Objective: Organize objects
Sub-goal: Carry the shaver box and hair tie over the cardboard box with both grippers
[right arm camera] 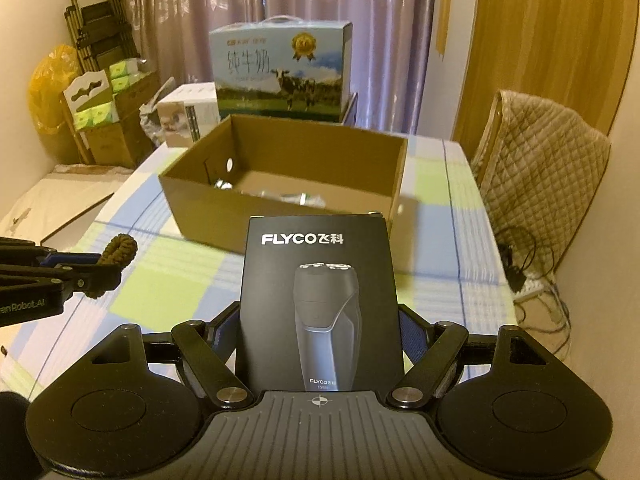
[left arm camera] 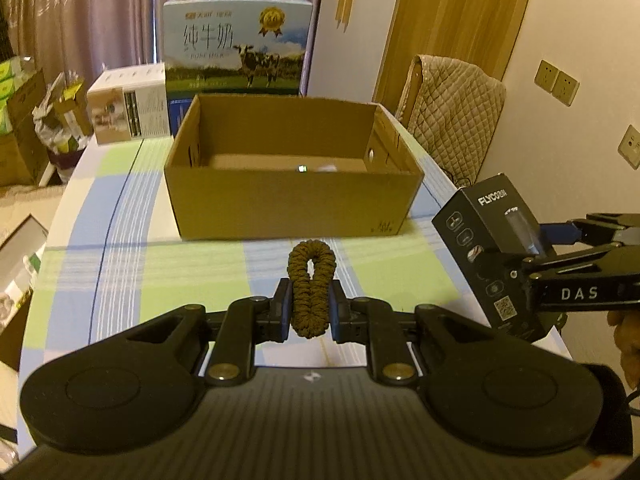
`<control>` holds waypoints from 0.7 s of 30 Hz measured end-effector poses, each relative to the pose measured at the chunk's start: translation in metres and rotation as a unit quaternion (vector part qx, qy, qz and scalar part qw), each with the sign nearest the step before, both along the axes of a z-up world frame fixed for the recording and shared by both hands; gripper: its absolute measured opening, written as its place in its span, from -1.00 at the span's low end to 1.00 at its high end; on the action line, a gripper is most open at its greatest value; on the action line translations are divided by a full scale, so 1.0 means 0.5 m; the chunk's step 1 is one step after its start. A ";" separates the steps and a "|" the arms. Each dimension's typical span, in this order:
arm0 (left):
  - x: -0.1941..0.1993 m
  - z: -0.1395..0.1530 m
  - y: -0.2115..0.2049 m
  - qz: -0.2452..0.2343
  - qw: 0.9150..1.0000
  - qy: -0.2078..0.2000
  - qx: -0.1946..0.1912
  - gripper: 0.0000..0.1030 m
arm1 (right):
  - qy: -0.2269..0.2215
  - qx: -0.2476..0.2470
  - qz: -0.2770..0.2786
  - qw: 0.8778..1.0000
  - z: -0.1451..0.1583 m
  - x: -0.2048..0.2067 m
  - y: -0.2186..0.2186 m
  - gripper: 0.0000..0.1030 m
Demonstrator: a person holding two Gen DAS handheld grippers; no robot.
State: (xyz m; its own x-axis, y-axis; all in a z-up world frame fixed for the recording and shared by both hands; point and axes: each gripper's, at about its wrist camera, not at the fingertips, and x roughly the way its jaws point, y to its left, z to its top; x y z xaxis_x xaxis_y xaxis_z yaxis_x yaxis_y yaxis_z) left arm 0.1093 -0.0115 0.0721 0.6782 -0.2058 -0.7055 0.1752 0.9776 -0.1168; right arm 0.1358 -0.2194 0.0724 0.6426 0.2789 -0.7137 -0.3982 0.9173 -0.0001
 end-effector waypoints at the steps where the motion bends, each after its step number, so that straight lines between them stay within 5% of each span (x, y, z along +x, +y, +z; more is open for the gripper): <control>1: 0.008 0.005 -0.001 -0.001 1.000 -0.001 0.002 -0.72 | -0.002 -0.001 0.001 1.000 0.005 0.007 0.000 0.47; 21: 0.171 0.066 -0.023 -0.028 0.999 -0.016 0.023 -0.72 | -0.005 0.014 0.005 1.000 0.047 0.144 0.002 0.47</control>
State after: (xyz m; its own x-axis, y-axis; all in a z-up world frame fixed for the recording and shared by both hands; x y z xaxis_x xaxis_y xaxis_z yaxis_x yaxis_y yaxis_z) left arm 0.1946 -0.0229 0.1052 0.6888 -0.2124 -0.6931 0.2335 0.9702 -0.0653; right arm 0.2080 -0.2182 0.0957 0.6463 0.3050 -0.6995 -0.4076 0.9129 0.0215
